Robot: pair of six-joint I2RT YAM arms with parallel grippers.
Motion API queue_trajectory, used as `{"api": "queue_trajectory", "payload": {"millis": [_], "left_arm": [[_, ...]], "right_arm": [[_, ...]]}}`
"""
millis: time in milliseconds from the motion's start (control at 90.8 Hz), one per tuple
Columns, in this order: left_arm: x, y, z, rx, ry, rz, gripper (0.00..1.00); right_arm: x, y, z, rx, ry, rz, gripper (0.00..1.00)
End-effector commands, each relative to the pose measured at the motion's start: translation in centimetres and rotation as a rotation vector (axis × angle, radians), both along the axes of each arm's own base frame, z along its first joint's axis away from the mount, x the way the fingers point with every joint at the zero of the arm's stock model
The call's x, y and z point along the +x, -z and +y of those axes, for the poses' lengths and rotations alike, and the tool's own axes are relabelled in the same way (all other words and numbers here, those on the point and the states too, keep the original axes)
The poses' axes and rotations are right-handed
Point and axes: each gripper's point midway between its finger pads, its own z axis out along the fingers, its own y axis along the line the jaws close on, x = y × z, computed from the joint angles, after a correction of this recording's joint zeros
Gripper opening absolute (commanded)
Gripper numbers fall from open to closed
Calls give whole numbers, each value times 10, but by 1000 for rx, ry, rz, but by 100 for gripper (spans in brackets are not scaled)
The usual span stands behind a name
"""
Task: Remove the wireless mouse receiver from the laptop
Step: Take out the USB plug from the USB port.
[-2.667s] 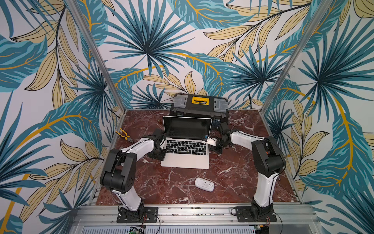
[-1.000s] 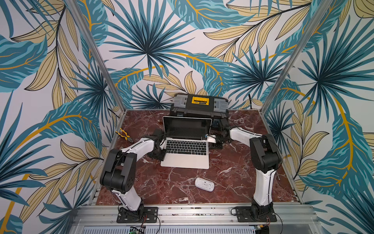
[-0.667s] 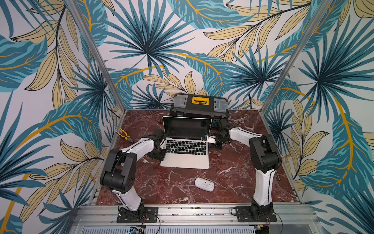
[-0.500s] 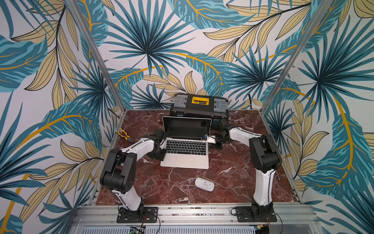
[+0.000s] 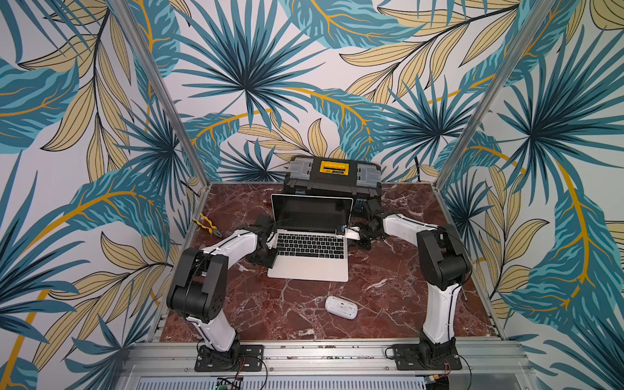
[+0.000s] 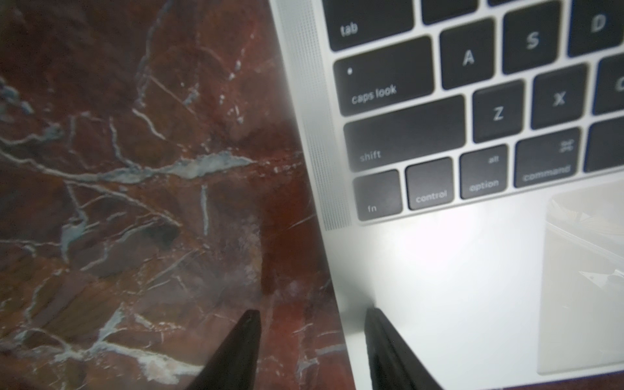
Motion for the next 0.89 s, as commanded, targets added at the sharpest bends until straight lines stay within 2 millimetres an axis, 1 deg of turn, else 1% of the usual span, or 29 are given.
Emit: {"api": "queue_trajectory", "payload": {"millis": [0,253,352,496,595,639,749,837,881], "left_arm": [[-4,9,4,29,-2,31,54],[-5,10,5,36,-3,36,54],[-5,10,5,37,-3,35,54],[-5,9,5,36,-3,34,54],[-4,8,5,38,-4,29,54],[-4,7,5,37,-6,26,54],[1,-4,6,37,-16,-8,54],[7,-20,6,27,-33,-64,54],[10,-31,6,19,-44,-102,54]], "right_arm": [[-25,32,-20,-68,3,86,0],[-26,28,-47,-50,63,54,0],[-28,27,-53,-38,76,51,0],[-26,21,-61,-26,106,34,0],[-23,13,-62,4,135,25,0],[-22,5,-60,28,148,21,0],[-22,-13,-54,84,183,22,0],[-33,-22,-51,127,214,54,0],[-37,-31,-48,163,236,51,0]]}}
